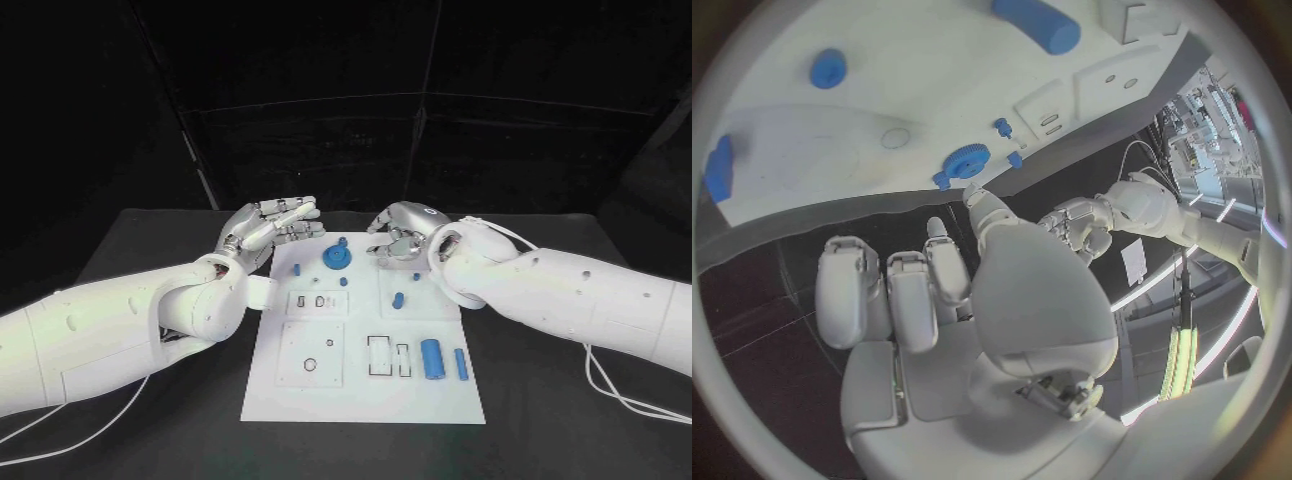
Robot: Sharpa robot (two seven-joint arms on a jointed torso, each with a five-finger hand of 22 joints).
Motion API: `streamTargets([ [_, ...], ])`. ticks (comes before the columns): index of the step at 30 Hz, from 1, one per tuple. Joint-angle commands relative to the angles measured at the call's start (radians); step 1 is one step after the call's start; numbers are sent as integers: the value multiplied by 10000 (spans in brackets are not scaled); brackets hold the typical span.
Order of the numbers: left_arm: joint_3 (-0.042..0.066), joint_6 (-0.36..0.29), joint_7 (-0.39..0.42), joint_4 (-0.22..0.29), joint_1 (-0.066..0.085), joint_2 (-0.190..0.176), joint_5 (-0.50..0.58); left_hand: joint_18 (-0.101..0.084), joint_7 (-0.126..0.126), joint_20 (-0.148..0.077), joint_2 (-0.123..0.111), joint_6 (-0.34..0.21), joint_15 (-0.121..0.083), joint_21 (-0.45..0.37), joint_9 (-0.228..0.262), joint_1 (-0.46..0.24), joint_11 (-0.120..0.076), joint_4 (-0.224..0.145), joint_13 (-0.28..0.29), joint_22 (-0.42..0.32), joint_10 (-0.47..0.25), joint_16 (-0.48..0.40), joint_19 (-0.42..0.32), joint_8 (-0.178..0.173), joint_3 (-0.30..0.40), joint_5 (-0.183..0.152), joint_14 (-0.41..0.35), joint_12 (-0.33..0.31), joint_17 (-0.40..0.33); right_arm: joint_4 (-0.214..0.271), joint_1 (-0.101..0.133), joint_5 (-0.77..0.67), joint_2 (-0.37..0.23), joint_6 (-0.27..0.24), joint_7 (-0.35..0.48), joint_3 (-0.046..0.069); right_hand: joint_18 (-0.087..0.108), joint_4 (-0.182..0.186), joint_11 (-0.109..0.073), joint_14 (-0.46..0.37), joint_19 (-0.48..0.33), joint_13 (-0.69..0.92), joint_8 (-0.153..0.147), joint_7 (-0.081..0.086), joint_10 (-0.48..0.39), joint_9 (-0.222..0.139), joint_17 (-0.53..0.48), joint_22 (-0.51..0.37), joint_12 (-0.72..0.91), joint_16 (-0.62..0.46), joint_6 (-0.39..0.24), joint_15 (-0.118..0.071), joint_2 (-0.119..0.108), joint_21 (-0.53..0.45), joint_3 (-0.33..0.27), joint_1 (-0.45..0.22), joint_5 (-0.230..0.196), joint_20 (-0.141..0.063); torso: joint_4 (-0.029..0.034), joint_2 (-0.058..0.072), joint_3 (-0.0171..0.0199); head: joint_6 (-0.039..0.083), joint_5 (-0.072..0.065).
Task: Assemble the parts on the task board
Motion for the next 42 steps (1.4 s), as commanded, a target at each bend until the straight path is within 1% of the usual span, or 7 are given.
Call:
streamTargets([
  [1, 9, 84, 56, -1, 18, -20, -56, 111, 460, 10, 78, -57, 56, -29, -8, 8, -10, -69, -6, -15, -37, -43, 25, -48, 0, -36, -36, -18, -11, 254, 63, 1818, -515, -269, 1330, 3, 50, -235, -55, 520, -147, -33, 62, -22, -92, 11, 251, -207, -73, -96, 104, 42, -25, -92, 61, 307, 22, -17, -132, -43, 41, 31, -29],
  [8, 7, 194, 67, -61, 15, 1, -55, 110, 459, 13, 82, -39, 60, -50, -5, -8, -10, -78, -5, -29, -32, -60, 23, -43, 0, -36, -50, -20, -15, 72, 135, 2805, -1318, 165, 2055, -3, 66, -464, -60, 511, -211, -121, -34, -25, -162, -31, 229, -293, -170, -127, -46, 33, -158, -147, 53, 535, -26, -34, -270, -104, 93, 47, -79],
  [12, 7, 261, 77, -106, 11, 44, -55, 110, 458, 13, 80, -49, 60, -52, -5, -11, -11, -78, -4, -30, -32, -61, 22, -44, -2, -37, -51, -20, -16, -303, 143, 3042, -1436, 375, 2285, -6, 66, -484, -53, 514, -215, -142, -50, -17, -181, -31, 241, -300, -193, -127, -79, 36, -209, -154, 7, 525, 8, -36, -273, -82, 131, 43, -180],
  [16, 6, 291, 73, -156, 2, 73, -55, 110, 458, 13, 80, -49, 60, -52, -5, -11, -11, -78, -4, -30, -32, -61, 22, -44, -2, -37, -51, -20, -16, -597, 140, 3136, -1486, 587, 2450, -9, 65, -503, -48, 518, -212, -154, -73, -15, -193, -34, 259, -297, -207, -124, -126, 39, -253, -157, -37, 519, 51, -35, -283, -80, 167, 4, -183],
  [23, 6, 300, 71, -211, -10, 96, -55, 109, 455, 14, 78, -58, 61, -57, -6, -17, -11, -78, -4, -33, -31, -65, 20, -44, -5, -37, -54, -21, -17, -890, 81, 3110, -1525, 1003, 2557, -14, 68, -513, -47, 522, -223, -172, -85, -12, -209, -36, 273, -314, -225, -120, -152, 40, -275, -165, -61, 515, 68, -34, -271, -88, 118, -25, -233],
  [31, 6, 296, 83, -237, -14, 128, -55, 109, 454, 15, 76, -64, 62, -60, -6, -22, -12, -78, -4, -35, -31, -68, 19, -45, -7, -38, -57, -21, -17, -1173, -14, 3046, -1395, 1401, 2433, -16, 86, -511, -38, 519, -278, -213, -88, -3, -249, -32, 261, -399, -266, -128, -164, 45, -299, -200, -104, 488, 47, -32, -235, -84, 118, -66, -319],
  [42, 6, 240, 109, -262, -18, 133, -55, 109, 453, 16, 76, -49, 63, -66, -5, -27, -12, -79, -4, -38, -30, -71, 17, -43, -8, -38, -60, -21, -18, -1366, -126, 2737, -1348, 1649, 2237, -16, 89, -512, -24, 520, -287, -243, -92, 14, -281, -29, 269, -416, -295, -128, -180, 54, -320, -210, -147, 467, 21, -28, -261, -88, 125, -89, -331],
])
